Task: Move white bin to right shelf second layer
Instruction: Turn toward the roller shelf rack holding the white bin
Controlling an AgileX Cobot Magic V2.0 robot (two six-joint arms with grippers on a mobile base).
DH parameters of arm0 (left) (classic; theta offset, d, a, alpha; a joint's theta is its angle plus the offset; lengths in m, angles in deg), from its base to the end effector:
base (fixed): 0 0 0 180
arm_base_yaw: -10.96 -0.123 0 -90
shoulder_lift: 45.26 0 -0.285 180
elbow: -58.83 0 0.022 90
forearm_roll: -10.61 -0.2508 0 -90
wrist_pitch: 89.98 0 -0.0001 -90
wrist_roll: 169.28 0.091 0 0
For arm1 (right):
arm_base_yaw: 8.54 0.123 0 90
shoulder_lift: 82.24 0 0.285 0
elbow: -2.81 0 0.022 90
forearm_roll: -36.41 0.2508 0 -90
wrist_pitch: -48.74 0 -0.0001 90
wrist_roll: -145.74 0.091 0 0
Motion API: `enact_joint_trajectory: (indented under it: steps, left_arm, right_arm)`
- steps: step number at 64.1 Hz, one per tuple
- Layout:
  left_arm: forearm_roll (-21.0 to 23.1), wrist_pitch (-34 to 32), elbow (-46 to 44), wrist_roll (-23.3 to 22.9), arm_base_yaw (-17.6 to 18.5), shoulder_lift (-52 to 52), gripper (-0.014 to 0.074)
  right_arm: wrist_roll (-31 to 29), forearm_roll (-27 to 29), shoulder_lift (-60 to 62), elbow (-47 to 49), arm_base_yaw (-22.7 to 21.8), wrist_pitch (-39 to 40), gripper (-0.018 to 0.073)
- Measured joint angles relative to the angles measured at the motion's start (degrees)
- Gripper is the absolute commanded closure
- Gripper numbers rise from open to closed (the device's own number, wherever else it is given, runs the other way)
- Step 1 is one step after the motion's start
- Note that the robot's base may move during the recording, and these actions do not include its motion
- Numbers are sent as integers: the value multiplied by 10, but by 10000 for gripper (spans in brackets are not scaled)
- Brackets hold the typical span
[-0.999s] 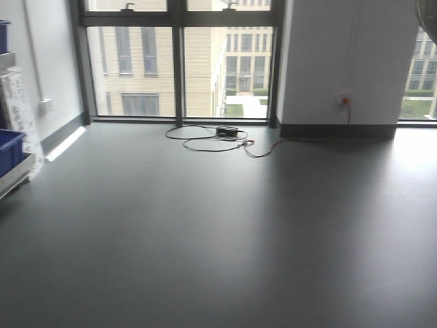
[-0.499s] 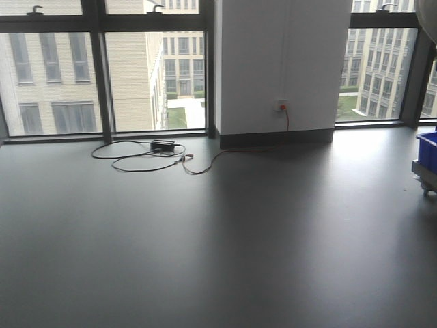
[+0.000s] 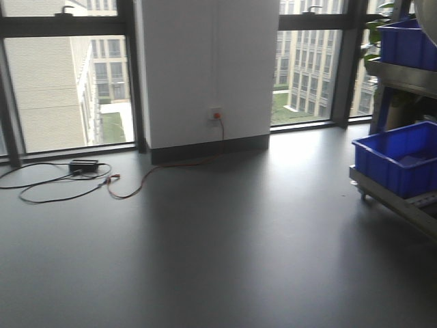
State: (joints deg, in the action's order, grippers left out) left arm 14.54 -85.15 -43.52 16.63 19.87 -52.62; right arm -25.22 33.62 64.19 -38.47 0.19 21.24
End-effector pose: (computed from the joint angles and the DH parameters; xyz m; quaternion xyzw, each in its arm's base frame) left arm 0.0555 -0.0092 0.2034 0.0691 0.7027 -0.0447 0.7067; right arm 0.0870 0.0113 0.3479 -0.0077 0.7789 0.0748 0.6227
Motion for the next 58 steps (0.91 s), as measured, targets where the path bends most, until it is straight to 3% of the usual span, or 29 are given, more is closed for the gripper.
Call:
enact_joint_trajectory:
  steps: [58]
  left_arm:
    - [0, 0, 0, 0, 0, 0, 512]
  right_arm:
    - [0, 0, 0, 0, 0, 0, 503]
